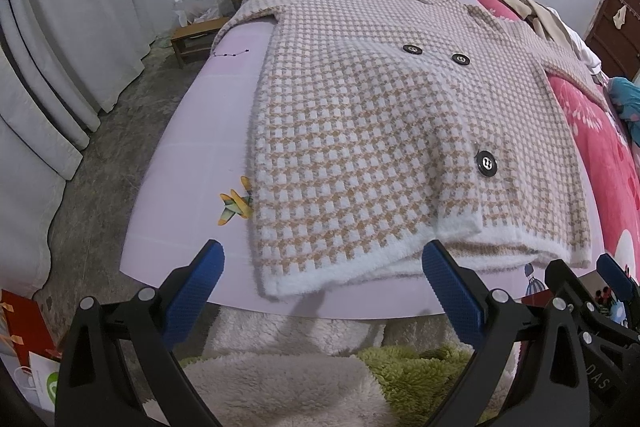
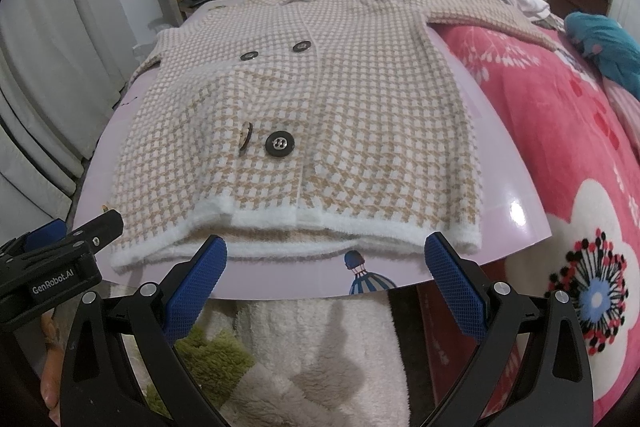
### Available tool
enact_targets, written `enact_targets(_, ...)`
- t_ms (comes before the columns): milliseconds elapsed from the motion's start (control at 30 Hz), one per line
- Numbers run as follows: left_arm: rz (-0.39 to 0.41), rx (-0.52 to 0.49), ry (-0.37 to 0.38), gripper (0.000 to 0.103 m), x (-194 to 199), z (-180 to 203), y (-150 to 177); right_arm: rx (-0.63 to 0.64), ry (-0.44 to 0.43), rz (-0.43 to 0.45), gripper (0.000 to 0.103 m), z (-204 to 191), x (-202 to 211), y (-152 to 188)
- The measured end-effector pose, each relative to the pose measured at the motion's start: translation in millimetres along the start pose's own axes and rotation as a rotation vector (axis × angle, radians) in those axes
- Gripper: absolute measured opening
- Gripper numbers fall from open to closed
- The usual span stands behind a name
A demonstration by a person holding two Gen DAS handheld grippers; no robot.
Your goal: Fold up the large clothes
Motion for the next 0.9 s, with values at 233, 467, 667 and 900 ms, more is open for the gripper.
enact_targets(233,0.015,0.014,-0.004,0.097,-2.1,-5.3,-2.2,0.002,0.001,0.005,0.095,-3.3,0.1,-4.9)
enact_targets(467,0.049,0.001,0.019,0.097,-6.3,-12.5,-15.2,0.011,0.009,0.055,0.095,-7.2,6.2,-16.0)
enact_targets(667,0.063,0.018,0.006,0.097,-14.8,-27.3,-29.2,0.024,0.016,0.09,0.095,-8.4,4.7,-28.7)
enact_targets(900,0.128,-0.005,-0.044,0.098,-26.4,-49.6,-54.5,0.095,0.031,0.141,0.095,-19.4,-3.5,-56.6)
Point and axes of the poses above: each gripper's, at about its wrist camera, not at the fingertips, and x roughly against the way its jaws point, z to its right, y to its underside, the point moved 9 cm from there along -x, roughly the way its jaws point, and after that the axes turned 7 degrees about z, right-handed, at the moved point
